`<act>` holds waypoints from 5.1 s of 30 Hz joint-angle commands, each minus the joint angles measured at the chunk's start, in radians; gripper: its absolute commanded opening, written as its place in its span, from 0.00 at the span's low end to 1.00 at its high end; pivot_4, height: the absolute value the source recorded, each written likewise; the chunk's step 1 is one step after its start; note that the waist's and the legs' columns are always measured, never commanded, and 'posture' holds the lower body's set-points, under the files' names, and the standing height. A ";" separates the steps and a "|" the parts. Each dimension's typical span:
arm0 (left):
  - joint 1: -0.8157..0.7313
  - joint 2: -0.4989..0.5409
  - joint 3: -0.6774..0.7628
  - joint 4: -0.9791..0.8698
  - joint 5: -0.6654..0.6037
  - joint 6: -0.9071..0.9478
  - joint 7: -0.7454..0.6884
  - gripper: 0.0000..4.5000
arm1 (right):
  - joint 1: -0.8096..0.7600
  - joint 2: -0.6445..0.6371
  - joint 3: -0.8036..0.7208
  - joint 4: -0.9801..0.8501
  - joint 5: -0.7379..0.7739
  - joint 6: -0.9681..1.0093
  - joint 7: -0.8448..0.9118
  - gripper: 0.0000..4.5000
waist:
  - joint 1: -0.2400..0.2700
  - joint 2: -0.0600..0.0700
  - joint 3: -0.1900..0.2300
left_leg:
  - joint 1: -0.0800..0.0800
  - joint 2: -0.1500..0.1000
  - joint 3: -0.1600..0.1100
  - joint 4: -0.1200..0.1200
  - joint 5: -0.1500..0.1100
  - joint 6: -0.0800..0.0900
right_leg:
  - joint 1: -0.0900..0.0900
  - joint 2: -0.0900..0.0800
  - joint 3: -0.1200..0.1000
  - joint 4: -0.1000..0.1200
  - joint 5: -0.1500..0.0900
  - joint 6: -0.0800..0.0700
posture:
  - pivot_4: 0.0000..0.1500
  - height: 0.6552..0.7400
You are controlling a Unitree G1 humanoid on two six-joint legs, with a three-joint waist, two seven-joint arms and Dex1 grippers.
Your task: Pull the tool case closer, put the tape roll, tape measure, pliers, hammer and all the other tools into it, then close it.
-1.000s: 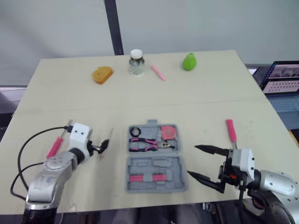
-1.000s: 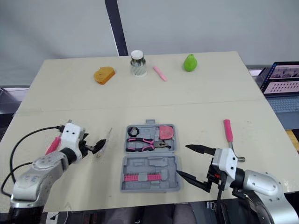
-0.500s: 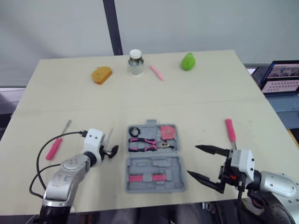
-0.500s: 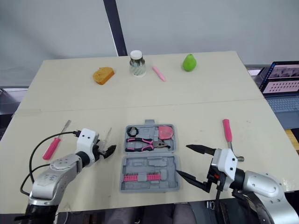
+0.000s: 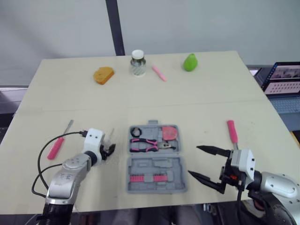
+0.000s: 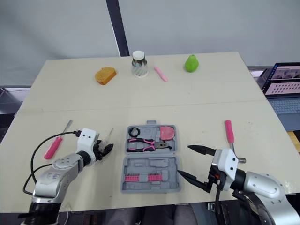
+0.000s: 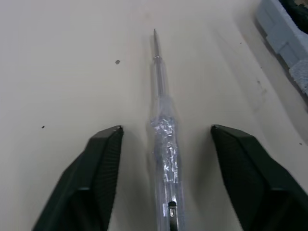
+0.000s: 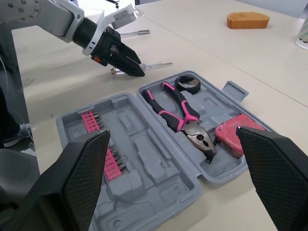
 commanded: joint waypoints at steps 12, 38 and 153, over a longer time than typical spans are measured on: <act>0.014 0.031 0.072 -0.065 -0.009 -0.072 -0.056 0.01 | -0.005 -0.007 -0.042 -0.028 0.011 0.000 -0.008 1.00 | 0.000 0.000 0.000 | 0.000 0.000 0.000 0.000 0.000 0.000 | 0.000 0.000 0.000 0.000 0.000 0.000 | 1.00 0.99; 0.107 0.410 -0.014 -0.335 -0.231 -0.222 -0.659 0.01 | -0.001 -0.033 -0.007 -0.013 -0.009 -0.026 0.094 1.00 | -0.023 0.000 0.000 | 0.000 0.002 -0.001 -0.002 0.000 -0.001 | 0.000 0.001 0.009 -0.002 -0.001 -0.002 | 1.00 0.99; -0.521 0.231 -0.708 -0.006 0.333 -0.080 -0.883 0.01 | 0.190 -0.052 -0.050 -0.066 -0.038 -0.029 0.045 1.00 | -0.022 0.000 0.000 | -0.002 0.002 0.000 0.007 -0.001 0.001 | -0.001 0.005 0.005 0.012 -0.001 -0.002 | 1.00 0.99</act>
